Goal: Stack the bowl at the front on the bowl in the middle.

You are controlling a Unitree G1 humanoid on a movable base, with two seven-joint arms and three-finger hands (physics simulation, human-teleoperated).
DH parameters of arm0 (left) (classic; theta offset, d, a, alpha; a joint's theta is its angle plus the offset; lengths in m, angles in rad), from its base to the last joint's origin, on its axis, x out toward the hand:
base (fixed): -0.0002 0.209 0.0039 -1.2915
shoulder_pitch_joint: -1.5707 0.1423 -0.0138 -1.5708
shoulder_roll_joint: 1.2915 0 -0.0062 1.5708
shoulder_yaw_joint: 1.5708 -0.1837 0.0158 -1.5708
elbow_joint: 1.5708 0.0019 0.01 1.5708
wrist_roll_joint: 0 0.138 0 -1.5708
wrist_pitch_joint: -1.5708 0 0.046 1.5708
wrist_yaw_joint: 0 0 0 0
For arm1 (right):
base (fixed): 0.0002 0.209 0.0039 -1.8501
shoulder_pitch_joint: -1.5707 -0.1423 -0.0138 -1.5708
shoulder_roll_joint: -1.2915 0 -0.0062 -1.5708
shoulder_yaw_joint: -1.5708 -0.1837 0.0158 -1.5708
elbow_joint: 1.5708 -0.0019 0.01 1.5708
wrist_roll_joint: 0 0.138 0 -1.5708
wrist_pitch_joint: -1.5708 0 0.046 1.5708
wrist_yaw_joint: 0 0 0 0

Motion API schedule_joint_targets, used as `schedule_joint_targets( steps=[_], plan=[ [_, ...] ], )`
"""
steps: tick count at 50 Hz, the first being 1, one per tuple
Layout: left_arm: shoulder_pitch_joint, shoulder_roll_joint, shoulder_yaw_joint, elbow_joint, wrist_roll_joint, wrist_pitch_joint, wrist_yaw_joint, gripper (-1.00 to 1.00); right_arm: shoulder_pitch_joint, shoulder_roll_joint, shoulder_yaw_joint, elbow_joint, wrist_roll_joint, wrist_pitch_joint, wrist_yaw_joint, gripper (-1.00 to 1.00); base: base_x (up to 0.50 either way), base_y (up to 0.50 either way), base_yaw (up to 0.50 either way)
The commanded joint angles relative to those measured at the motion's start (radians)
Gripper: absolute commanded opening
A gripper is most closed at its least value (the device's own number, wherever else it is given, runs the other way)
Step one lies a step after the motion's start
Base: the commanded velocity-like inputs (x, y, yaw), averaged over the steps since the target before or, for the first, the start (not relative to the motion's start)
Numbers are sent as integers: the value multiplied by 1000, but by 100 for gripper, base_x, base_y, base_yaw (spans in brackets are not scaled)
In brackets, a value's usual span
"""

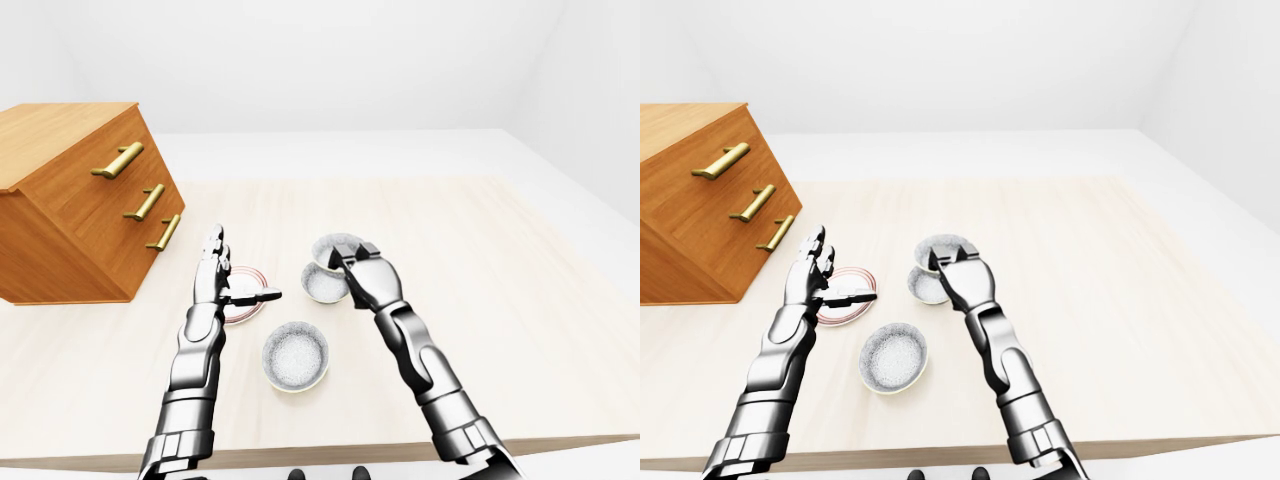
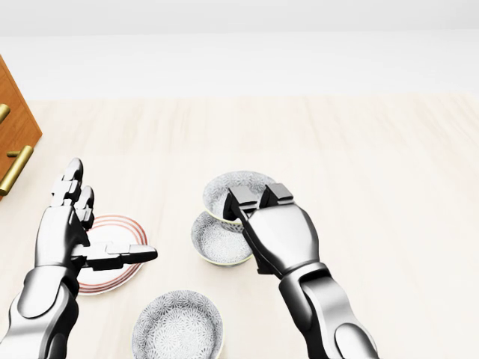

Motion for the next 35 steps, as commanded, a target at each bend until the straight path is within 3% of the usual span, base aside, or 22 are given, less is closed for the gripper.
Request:
schedule_joint_targets(
  steps=[1, 35],
  plan=[
    [1, -1, -1, 0, 1, 0, 0, 100, 5, 17, 19, 10, -103, 0, -45, -100, 0, 0, 0],
    [-2, 2, 2, 6, -6, -2, -2, 100, -59, 47, 50, 182, -179, 0, -129, -100, 0, 0, 0]
  ],
)
